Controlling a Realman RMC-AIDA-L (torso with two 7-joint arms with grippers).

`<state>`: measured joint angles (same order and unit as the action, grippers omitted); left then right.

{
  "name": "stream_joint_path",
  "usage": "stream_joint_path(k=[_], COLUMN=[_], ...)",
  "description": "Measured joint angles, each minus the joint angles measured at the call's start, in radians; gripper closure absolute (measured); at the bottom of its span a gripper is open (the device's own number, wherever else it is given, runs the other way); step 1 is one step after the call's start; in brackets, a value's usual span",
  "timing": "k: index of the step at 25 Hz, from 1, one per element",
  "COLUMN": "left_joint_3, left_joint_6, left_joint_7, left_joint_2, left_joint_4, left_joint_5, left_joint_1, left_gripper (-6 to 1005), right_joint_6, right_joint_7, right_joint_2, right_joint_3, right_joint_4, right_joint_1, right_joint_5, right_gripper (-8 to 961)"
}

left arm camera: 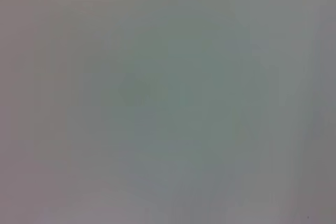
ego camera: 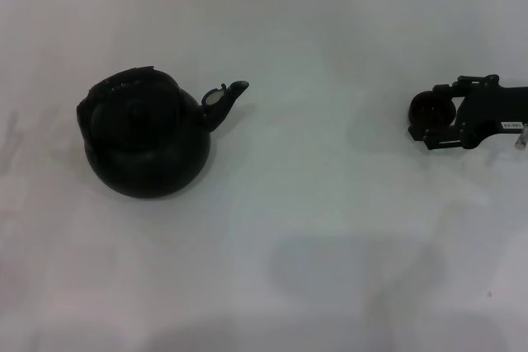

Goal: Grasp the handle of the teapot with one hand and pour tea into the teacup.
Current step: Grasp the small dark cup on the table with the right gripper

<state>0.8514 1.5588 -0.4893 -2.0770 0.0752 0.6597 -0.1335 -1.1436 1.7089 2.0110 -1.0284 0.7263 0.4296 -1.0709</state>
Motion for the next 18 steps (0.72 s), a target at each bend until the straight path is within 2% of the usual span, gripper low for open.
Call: stream_joint_path(k=[18], left_joint_3=[0.0], left_joint_6=[0.001], left_joint_7=[0.0], left_joint_2=[0.0], left_joint_4=[0.004], left_joint_5=[-0.003], left_joint_1=[-0.005], left_gripper=[155], right_joint_6=[0.057], right_joint_7=[-0.003], right_joint_2=[0.0], right_joint_3=[-0.029], right_joint_4=[-0.012], right_joint_1=[0.0], right_joint_5=[-0.003], right_gripper=[95])
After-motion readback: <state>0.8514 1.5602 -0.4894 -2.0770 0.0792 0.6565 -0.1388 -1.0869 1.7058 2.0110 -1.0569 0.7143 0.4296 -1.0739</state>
